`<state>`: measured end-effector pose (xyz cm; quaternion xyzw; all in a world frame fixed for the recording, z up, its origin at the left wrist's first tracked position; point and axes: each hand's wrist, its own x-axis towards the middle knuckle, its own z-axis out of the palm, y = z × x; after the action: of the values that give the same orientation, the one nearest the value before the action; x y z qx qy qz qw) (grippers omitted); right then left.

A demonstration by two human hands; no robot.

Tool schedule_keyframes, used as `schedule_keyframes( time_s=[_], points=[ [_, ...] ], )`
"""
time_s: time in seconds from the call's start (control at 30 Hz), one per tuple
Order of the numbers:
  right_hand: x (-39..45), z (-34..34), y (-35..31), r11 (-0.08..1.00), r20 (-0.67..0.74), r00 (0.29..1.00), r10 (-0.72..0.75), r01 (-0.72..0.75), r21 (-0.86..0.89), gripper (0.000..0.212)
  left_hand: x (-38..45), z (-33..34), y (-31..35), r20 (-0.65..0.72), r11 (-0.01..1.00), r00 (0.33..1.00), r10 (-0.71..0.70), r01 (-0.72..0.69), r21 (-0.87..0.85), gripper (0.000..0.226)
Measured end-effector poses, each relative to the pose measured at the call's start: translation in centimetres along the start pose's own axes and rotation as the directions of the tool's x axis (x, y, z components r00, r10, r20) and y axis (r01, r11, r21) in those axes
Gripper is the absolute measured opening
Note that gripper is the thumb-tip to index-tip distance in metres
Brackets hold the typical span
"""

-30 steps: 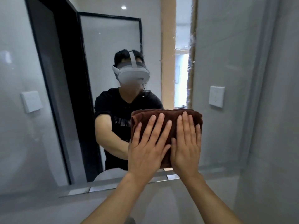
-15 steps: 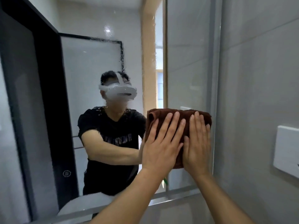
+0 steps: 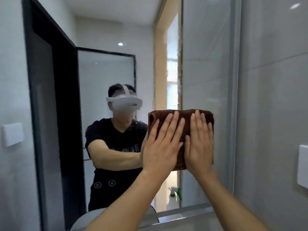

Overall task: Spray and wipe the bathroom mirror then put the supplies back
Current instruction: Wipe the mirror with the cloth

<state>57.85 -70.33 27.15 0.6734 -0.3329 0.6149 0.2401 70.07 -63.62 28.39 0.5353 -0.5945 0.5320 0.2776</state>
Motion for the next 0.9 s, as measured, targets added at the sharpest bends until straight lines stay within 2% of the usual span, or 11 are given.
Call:
schedule_keyframes(
  time_s=[0.2, 0.53, 0.67, 0.9],
  points=[
    [4.4, 1.8, -11.9, 0.991, 0.023, 0.992, -0.125, 0.125, -0.035, 0.06, -1.8, -4.4, -11.4, -0.004, 0.992, 0.993, -0.121, 0.121, 0.04, 0.063],
    [10.1, 5.6, -33.8, 0.962, 0.064, 0.96, -0.272, 0.27, 0.04, 0.059, -5.5, -11.9, -31.2, -0.077, 0.936, 0.938, -0.339, 0.344, 0.073, 0.066],
    [11.0, 6.1, -36.1, 0.961, 0.057, 0.961, -0.271, 0.268, 0.063, 0.063, -5.7, -12.7, -33.8, -0.101, 0.945, 0.945, -0.311, 0.319, 0.07, 0.063],
    [11.7, 5.7, -33.3, 0.935, 0.07, 0.932, -0.355, 0.353, 0.042, 0.064, -5.4, -12.9, -33.1, -0.1, 0.962, 0.959, -0.266, 0.256, -0.098, 0.061]
  ],
)
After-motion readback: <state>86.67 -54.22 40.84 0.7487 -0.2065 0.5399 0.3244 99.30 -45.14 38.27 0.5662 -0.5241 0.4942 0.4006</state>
